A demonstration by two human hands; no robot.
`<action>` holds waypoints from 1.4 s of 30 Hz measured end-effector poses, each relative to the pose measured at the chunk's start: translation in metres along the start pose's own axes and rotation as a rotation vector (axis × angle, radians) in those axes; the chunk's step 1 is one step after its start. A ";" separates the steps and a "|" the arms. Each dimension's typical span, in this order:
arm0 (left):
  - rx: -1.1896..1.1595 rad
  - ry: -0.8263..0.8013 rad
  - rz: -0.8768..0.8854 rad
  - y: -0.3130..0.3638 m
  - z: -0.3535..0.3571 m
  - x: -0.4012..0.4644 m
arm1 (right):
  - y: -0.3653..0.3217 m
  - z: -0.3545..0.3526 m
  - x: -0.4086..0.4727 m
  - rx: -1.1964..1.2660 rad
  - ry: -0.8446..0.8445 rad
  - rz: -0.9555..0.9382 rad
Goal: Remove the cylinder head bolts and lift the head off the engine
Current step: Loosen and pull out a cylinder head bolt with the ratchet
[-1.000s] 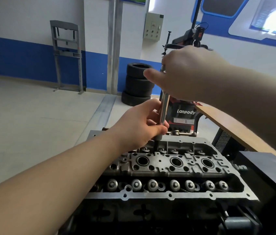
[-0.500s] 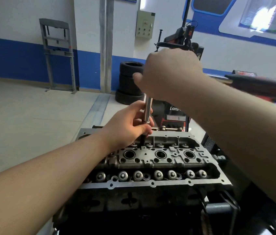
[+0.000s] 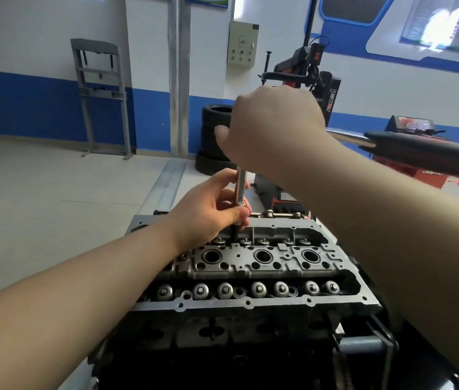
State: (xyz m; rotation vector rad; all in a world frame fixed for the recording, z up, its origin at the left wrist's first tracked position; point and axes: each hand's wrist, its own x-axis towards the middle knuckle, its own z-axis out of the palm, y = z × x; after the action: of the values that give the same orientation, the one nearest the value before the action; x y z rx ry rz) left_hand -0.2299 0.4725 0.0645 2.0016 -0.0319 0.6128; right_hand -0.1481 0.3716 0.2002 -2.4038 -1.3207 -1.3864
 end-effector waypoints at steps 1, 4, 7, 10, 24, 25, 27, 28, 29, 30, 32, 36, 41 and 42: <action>-0.003 0.004 0.004 0.000 0.000 0.000 | -0.001 -0.002 -0.004 -0.017 0.052 -0.027; -0.042 -0.019 -0.026 0.001 0.000 0.001 | 0.018 0.008 -0.009 0.333 0.019 -0.054; -0.084 -0.050 -0.072 0.002 0.003 0.001 | 0.032 0.009 -0.014 0.826 -0.084 0.052; -0.134 -0.032 -0.076 -0.002 -0.003 0.000 | 0.019 0.007 -0.007 0.464 -0.066 0.001; -0.039 -0.022 -0.052 -0.003 -0.001 0.005 | 0.022 0.010 -0.005 0.426 -0.064 0.063; -0.047 -0.008 -0.055 -0.004 -0.002 0.005 | 0.019 0.007 -0.003 0.236 -0.056 0.062; -0.052 0.025 -0.031 -0.005 -0.004 0.004 | 0.011 0.001 -0.004 0.069 0.009 0.019; -0.043 0.039 -0.015 -0.006 -0.005 0.003 | 0.008 -0.001 -0.006 0.027 0.055 -0.017; -0.035 0.043 -0.005 -0.006 -0.006 0.003 | 0.006 -0.001 -0.009 0.017 0.089 -0.046; -0.033 0.034 -0.001 -0.006 -0.006 0.002 | 0.006 0.002 -0.010 0.064 0.113 -0.067; -0.060 -0.021 -0.004 -0.005 -0.003 0.002 | 0.015 0.010 -0.013 0.292 0.113 -0.098; -0.070 -0.048 -0.028 -0.002 0.005 0.006 | 0.030 0.021 -0.016 0.701 0.072 -0.027; -0.099 -0.021 -0.043 -0.005 -0.001 0.007 | 0.031 0.010 -0.010 0.324 -0.094 -0.058; -0.082 -0.018 -0.028 -0.005 0.000 0.006 | 0.034 0.001 -0.009 0.361 -0.157 -0.051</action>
State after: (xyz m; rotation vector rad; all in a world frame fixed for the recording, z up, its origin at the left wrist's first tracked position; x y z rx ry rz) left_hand -0.2234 0.4766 0.0632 1.9249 -0.0391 0.5675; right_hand -0.1260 0.3449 0.2042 -2.2810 -1.5245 -0.8864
